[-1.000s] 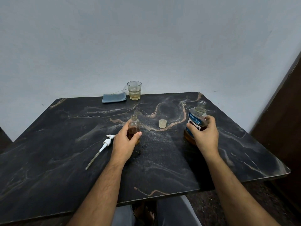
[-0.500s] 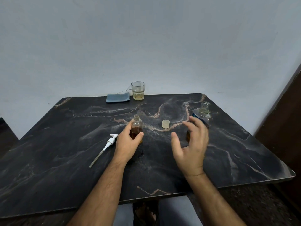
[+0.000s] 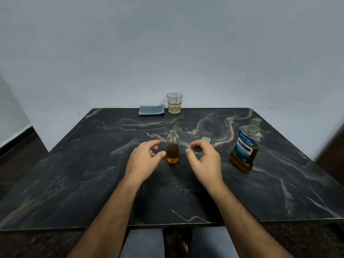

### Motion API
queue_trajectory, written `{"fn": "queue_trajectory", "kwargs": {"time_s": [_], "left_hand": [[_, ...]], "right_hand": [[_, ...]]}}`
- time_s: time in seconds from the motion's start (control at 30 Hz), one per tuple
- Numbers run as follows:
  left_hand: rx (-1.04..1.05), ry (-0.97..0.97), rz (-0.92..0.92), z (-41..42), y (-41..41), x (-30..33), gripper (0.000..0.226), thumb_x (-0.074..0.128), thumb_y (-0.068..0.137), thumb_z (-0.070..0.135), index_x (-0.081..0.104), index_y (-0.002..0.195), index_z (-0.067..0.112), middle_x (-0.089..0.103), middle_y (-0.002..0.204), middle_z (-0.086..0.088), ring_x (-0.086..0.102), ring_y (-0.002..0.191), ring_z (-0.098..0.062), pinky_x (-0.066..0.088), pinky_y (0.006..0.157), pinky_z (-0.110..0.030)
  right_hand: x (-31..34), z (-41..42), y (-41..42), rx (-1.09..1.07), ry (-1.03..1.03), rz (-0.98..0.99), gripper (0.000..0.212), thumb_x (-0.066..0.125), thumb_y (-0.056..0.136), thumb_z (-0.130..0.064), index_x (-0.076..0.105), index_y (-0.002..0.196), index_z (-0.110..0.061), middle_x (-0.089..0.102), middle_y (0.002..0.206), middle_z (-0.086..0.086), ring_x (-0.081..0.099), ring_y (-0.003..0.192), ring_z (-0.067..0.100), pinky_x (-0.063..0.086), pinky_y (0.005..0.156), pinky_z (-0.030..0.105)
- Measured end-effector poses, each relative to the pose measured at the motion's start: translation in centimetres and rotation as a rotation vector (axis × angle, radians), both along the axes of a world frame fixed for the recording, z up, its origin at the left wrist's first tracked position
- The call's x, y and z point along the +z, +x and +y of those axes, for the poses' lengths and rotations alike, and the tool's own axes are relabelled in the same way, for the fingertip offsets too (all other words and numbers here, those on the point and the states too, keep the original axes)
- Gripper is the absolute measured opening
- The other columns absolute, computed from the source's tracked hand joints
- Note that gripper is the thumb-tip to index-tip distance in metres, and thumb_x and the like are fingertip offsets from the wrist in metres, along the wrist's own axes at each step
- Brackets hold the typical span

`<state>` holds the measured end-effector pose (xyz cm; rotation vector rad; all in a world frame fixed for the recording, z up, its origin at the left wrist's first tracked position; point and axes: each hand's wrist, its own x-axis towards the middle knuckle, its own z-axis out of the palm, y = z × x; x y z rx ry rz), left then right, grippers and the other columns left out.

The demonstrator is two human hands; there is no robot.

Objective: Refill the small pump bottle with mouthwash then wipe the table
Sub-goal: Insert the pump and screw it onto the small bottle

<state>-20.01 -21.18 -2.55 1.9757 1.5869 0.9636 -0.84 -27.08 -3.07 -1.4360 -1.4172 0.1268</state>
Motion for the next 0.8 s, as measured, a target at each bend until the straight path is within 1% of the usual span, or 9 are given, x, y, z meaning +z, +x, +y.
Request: {"fn": "queue_trajectory", "kwargs": {"time_s": [0.1, 0.2, 0.3, 0.37, 0.43, 0.5, 0.57, 0.67, 0.8], "left_hand": [[0.119, -0.020, 0.155, 0.4, -2.2, 1.2, 0.047, 0.073, 0.083, 0.043, 0.061, 0.127, 0.032, 0.066, 0.106, 0.014, 0.058, 0.094, -0.007, 0.043, 0.074, -0.029], [0.191, -0.146, 0.349, 1.1, -3.5, 1.8, 0.064, 0.077, 0.076, 0.050, 0.056, 0.132, 0.027, 0.065, 0.120, 0.004, 0.060, 0.108, -0.019, 0.042, 0.073, -0.032], [0.177, -0.290, 0.547, 1.9, -3.5, 1.6, 0.075, 0.078, 0.068, 0.060, 0.055, 0.127, 0.020, 0.062, 0.125, -0.002, 0.059, 0.113, -0.024, 0.044, 0.076, -0.033], [0.147, -0.361, 0.639, 2.4, -3.0, 1.4, 0.076, 0.078, 0.064, 0.066, 0.053, 0.119, 0.019, 0.060, 0.125, -0.003, 0.057, 0.114, -0.024, 0.045, 0.078, -0.035], [0.127, -0.416, 0.700, 3.0, -2.6, 1.5, 0.080, 0.079, 0.059, 0.069, 0.052, 0.116, 0.019, 0.058, 0.123, -0.003, 0.056, 0.114, -0.024, 0.044, 0.078, -0.035], [0.102, -0.486, 0.714, 3.8, -2.4, 2.0, 0.084, 0.081, 0.055, 0.069, 0.054, 0.114, 0.016, 0.061, 0.111, -0.001, 0.059, 0.106, -0.024, 0.045, 0.077, -0.034], [0.074, -0.558, 0.684, 4.6, -2.3, 2.5, 0.085, 0.085, 0.051, 0.067, 0.057, 0.109, 0.013, 0.061, 0.100, -0.001, 0.060, 0.097, -0.024, 0.050, 0.081, -0.037], [0.076, -0.600, 0.664, 5.5, -2.2, 2.7, 0.088, 0.087, 0.048, 0.064, 0.061, 0.115, 0.014, 0.065, 0.112, -0.004, 0.059, 0.103, -0.027, 0.049, 0.093, -0.046], [0.109, -0.617, 0.678, 6.1, -1.7, 2.6, 0.088, 0.087, 0.052, 0.062, 0.063, 0.124, 0.016, 0.063, 0.124, -0.008, 0.058, 0.114, -0.032, 0.046, 0.099, -0.050]], "right_hand": [[0.2, 1.5, -0.6, 0.052, -0.146, 0.087, 0.036, 0.076, 0.081, -0.031, 0.060, 0.112, -0.023, 0.062, 0.106, -0.010, 0.058, 0.101, 0.006, 0.051, 0.092, 0.035], [0.4, 2.8, -1.4, 0.123, -0.296, 0.127, 0.061, 0.077, 0.079, -0.039, 0.051, 0.131, -0.023, 0.060, 0.120, -0.007, 0.055, 0.117, 0.011, 0.046, 0.101, 0.038], [0.5, 3.9, -2.1, 0.143, -0.349, 0.109, 0.071, 0.079, 0.077, -0.042, 0.048, 0.138, -0.022, 0.061, 0.128, -0.004, 0.055, 0.121, 0.012, 0.044, 0.102, 0.036], [0.5, 4.3, -2.5, 0.172, -0.359, 0.105, 0.071, 0.080, 0.075, -0.042, 0.050, 0.136, -0.023, 0.063, 0.124, -0.008, 0.057, 0.115, 0.009, 0.045, 0.099, 0.032], [0.5, 4.6, -2.7, 0.186, -0.371, 0.092, 0.063, 0.080, 0.074, -0.041, 0.054, 0.129, -0.024, 0.064, 0.114, -0.013, 0.059, 0.108, 0.009, 0.046, 0.093, 0.030], [0.5, 4.9, -2.8, 0.188, -0.391, 0.079, 0.054, 0.080, 0.074, -0.039, 0.058, 0.121, -0.024, 0.066, 0.110, -0.013, 0.062, 0.104, 0.011, 0.048, 0.091, 0.033], [0.4, 5.1, -2.7, 0.188, -0.394, 0.080, 0.043, 0.080, 0.075, -0.037, 0.062, 0.113, -0.024, 0.069, 0.106, -0.010, 0.063, 0.101, 0.012, 0.050, 0.090, 0.034], [0.4, 5.2, -2.6, 0.193, -0.385, 0.102, 0.034, 0.080, 0.076, -0.034, 0.064, 0.105, -0.026, 0.071, 0.102, -0.011, 0.065, 0.099, 0.010, 0.050, 0.088, 0.032], [0.3, 5.0, -2.5, 0.188, -0.390, 0.102, 0.033, 0.080, 0.076, -0.036, 0.065, 0.103, -0.024, 0.071, 0.099, -0.010, 0.065, 0.095, 0.010, 0.052, 0.089, 0.037]]}}
